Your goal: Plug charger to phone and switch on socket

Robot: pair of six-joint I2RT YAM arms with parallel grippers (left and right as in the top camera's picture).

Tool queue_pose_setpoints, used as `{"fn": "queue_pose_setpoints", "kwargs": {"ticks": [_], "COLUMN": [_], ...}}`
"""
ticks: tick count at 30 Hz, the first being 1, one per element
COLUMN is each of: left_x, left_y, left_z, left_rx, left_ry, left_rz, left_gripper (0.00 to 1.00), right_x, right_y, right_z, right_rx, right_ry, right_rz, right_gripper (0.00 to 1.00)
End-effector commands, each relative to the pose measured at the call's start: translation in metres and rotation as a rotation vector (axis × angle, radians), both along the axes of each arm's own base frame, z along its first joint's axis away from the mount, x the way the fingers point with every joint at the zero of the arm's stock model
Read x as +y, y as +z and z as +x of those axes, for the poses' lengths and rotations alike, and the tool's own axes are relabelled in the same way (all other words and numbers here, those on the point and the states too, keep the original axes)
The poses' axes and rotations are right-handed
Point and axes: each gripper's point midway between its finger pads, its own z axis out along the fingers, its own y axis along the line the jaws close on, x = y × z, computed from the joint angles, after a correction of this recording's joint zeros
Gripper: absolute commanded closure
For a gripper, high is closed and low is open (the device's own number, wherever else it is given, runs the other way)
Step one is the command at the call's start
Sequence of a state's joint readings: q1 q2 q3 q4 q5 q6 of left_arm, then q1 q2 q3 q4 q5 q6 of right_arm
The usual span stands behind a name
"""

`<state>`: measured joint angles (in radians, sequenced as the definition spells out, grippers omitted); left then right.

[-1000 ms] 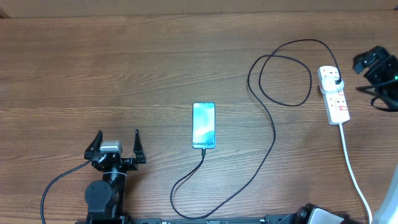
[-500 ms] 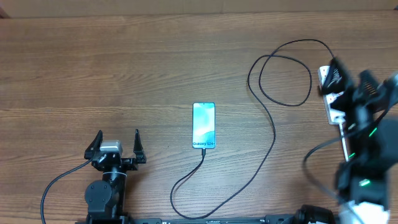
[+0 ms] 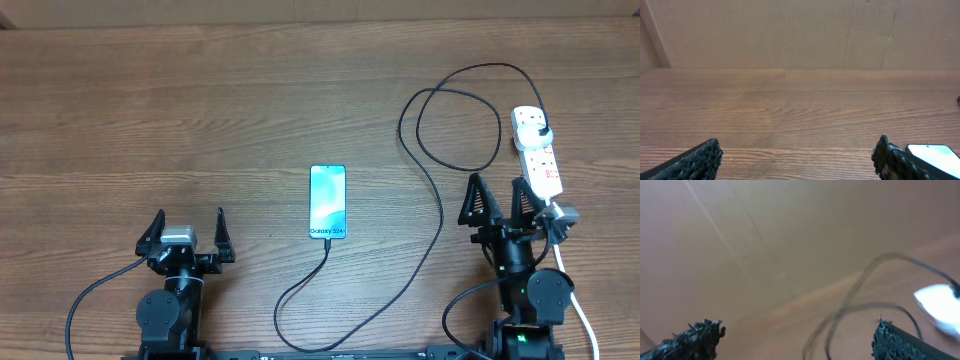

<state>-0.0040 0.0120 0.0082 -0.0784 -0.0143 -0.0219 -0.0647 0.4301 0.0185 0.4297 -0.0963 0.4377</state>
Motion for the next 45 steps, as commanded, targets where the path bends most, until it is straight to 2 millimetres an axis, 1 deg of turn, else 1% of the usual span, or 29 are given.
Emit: {"fn": "queue_pose_setpoints", "kwargs": {"ticks": [1,6,9,11,21,22,23,45], "left_x": [0.0,0.0,0.0,0.0,0.0,0.0,0.0,0.0], "left_y": [0.0,0.0,0.0,0.0,0.0,0.0,0.0,0.0], "left_z": [0.0,0.0,0.0,0.0,0.0,0.0,0.0,0.0], "left_rx": [-0.006,-0.006,-0.006,-0.006,-0.006,-0.006,-0.006,-0.005], "left_ry": [-0.004,-0.004,-0.004,-0.004,-0.004,-0.004,-0.004,-0.004], "left_rz": [0.015,0.015,0.015,0.015,0.015,0.015,0.015,0.015], "left_gripper": [0.0,0.0,0.0,0.0,0.0,0.0,0.0,0.0], "right_x": [-0.01,-0.021,-0.024,-0.026,-0.024,-0.024,-0.024,-0.024], "right_y": [-0.023,-0.061,-0.075,-0.08,-0.028,-0.026,-0.028,-0.027], "right_z": [-0.001,-0.01,-0.017,-0.021,-0.028,-0.028,-0.028,-0.028], "right_rx": [0.087,0.245,0.304,0.32,0.094,0.088,0.097,0.094], "right_ry": [-0.063,-0.126,-0.149,-0.161,-0.157,-0.158,-0.157,-0.157], "right_rz": [0.008,0.009,0.007,0.005,-0.113,-0.122,-0.123,-0.122], "right_gripper": [0.0,0.0,0.0,0.0,0.0,0.0,0.0,0.0]}}
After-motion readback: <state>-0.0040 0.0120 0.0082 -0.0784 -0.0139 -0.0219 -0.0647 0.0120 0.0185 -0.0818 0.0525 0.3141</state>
